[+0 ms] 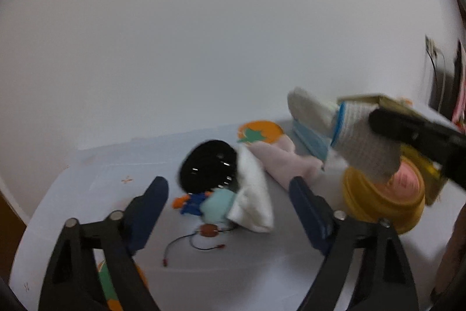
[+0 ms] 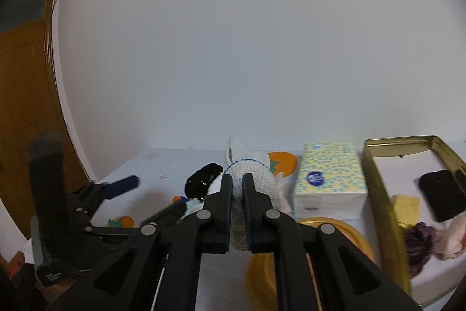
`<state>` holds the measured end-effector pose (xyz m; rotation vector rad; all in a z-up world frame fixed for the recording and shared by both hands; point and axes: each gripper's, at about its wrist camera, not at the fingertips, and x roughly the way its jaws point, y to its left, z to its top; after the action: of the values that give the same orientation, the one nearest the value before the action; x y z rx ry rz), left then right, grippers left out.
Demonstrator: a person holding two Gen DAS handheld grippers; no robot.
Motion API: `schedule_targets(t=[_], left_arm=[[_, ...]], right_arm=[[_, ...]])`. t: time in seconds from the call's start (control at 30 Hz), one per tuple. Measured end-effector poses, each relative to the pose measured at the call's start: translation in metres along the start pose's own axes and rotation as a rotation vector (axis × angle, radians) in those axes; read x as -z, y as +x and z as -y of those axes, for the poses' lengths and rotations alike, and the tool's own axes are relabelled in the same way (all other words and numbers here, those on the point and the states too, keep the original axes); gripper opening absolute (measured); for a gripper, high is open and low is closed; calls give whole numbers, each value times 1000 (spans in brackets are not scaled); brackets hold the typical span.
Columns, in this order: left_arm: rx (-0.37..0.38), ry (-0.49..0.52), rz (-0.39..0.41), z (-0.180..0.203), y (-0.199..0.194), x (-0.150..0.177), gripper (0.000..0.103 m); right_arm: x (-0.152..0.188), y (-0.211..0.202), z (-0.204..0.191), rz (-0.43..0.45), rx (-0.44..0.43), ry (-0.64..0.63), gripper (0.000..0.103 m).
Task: Organize soft objects
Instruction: 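Grasp the white knit glove with the blue band with the right tool, then grasp the white waffle towel with the left tool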
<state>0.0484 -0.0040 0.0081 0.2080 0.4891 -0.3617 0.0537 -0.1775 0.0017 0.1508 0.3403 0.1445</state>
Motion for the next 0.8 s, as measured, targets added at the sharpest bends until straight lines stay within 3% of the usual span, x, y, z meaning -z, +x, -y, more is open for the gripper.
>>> schedule_targets(t=[0.13, 0.27, 0.43, 0.5, 0.57, 0.7, 0.8], left_arm=[[43, -16, -60, 7, 17, -5, 65], [48, -6, -184, 21, 47, -8, 48], [-40, 53, -326, 39, 82, -8, 46], [-64, 55, -349, 41, 87, -8, 38], [-63, 38, -341, 39, 87, -9, 22], [-41, -21, -295, 29, 77, -11, 16], [-13, -82, -149, 18, 43, -13, 16]], right_arm=[[1, -12, 11, 5, 7, 17, 8], [-1, -20, 17, 13, 16, 28, 8], [-2, -29, 24, 20, 20, 34, 8], [-2, -29, 25, 16, 19, 37, 8], [-2, -30, 27, 6, 17, 48, 8], [-1, -29, 29, 1, 18, 58, 8], [-2, -28, 30, 14, 19, 52, 8]])
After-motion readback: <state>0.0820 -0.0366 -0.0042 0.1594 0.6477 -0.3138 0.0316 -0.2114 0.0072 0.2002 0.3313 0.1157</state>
